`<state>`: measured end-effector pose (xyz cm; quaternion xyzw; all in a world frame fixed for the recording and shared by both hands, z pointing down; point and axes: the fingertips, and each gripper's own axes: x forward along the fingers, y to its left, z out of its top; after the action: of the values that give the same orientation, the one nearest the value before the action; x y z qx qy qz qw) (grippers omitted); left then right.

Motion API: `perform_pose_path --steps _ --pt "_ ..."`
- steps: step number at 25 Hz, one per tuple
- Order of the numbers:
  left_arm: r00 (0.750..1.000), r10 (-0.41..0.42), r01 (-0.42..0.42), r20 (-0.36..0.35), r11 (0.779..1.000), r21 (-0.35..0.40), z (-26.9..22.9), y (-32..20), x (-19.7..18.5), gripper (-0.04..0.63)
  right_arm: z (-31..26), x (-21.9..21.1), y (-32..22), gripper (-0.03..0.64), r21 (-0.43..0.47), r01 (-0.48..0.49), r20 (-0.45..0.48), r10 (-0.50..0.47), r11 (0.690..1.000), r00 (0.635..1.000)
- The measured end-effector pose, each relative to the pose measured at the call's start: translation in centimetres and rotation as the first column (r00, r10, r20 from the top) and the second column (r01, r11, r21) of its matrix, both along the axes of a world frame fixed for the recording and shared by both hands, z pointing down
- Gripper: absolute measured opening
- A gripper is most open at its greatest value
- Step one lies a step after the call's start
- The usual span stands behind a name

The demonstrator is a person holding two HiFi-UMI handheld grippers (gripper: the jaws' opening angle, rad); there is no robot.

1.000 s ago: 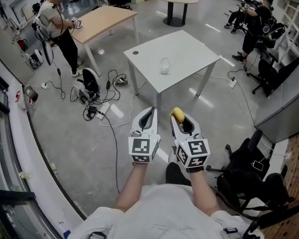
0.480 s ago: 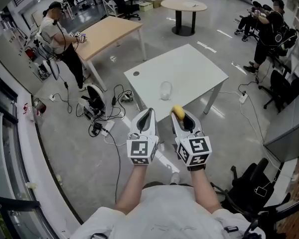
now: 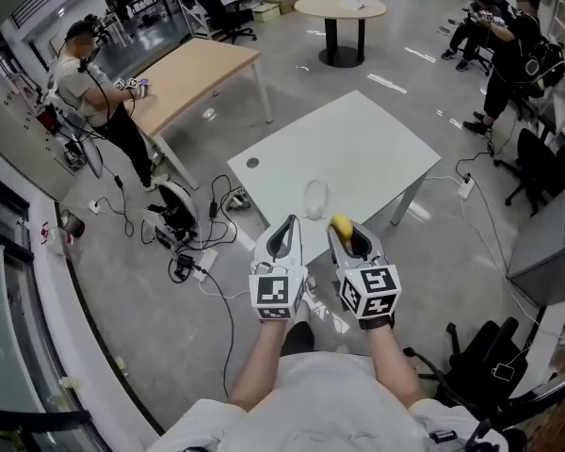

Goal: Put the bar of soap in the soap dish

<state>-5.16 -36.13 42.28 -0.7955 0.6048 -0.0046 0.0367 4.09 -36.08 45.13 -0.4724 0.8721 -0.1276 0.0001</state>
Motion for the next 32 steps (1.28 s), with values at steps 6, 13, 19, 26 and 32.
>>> perform_pose_path --steps 6,13,19,26,32 --pt "0.998 0.02 -0.018 -0.064 0.999 0.031 -1.5 -8.5 -3.7 0.003 -1.7 -2.4 -8.3 0.118 0.009 -0.029 0.018 0.028 1.0 0.999" --pt "0.991 0.053 -0.053 -0.126 0.999 0.004 -0.1 -13.7 -6.6 0.003 0.7 -5.0 -13.3 0.118 -0.014 -0.058 -0.005 0.058 0.998 0.998" --pt "0.987 0.078 -0.086 -0.139 0.995 -0.05 2.9 -17.6 -6.7 0.003 4.7 -6.8 -16.4 0.118 -0.103 -0.014 -0.041 0.01 0.995 0.999" --pt "0.991 0.055 -0.074 -0.121 0.984 -0.159 8.4 -21.0 -7.3 0.003 8.7 -7.7 -20.0 0.118 -0.207 0.013 -0.038 -0.022 0.978 0.999" --pt "0.993 0.052 -0.076 -0.102 0.964 -0.254 12.9 -22.6 -6.6 0.003 13.6 -6.9 -21.1 0.118 -0.32 0.025 -0.055 -0.045 0.947 0.998"
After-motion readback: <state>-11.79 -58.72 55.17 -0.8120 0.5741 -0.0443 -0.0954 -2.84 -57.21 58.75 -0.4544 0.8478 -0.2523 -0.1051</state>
